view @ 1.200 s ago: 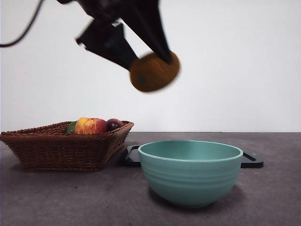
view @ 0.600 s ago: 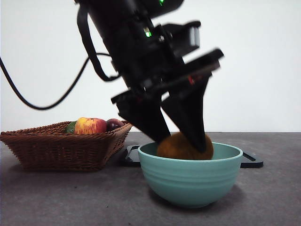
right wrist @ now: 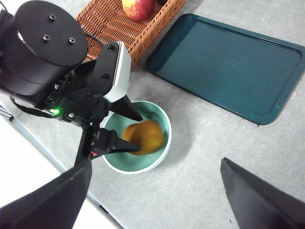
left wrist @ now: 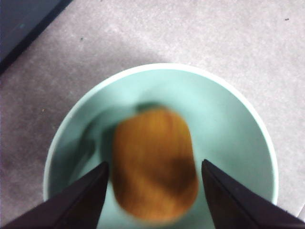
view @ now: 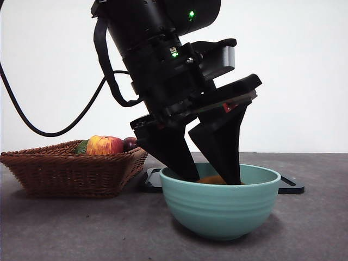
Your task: Pick up the wifruite, put it on the bowl, pick up the plate, put it on desk
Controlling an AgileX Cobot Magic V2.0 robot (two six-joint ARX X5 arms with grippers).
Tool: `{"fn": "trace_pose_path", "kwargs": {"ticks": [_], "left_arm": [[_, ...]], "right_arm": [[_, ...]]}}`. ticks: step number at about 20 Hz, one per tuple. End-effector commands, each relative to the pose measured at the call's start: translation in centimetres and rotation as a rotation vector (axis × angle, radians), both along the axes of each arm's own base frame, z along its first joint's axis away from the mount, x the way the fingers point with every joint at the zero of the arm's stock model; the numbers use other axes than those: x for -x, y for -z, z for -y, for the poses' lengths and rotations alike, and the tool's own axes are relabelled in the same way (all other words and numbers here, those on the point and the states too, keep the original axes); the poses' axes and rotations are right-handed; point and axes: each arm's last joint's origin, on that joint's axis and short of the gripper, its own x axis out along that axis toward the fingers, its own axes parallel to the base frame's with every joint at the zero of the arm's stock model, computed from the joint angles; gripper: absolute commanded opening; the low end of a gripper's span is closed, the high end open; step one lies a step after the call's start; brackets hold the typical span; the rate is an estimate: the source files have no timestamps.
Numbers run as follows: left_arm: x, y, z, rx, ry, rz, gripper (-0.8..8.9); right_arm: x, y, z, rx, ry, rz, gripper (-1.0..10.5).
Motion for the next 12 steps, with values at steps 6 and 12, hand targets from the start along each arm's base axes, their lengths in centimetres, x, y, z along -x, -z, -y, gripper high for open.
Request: {"fn": "trace_pose_path", "kwargs": {"ticks": [6,12], "left_arm": [[0.3,-1.0,0.6,0.032,0.012,0.026,3.21],[1.0,-6.7,-1.7,0.184,-0.027,0.118,3.21]], "right_arm": [[0.0,-0.6,-0.1,-0.007,-0.005,0.023,4.3],[0.0,-0.6,-0.1,-0.007,-0.005,0.023,4.3]]}}
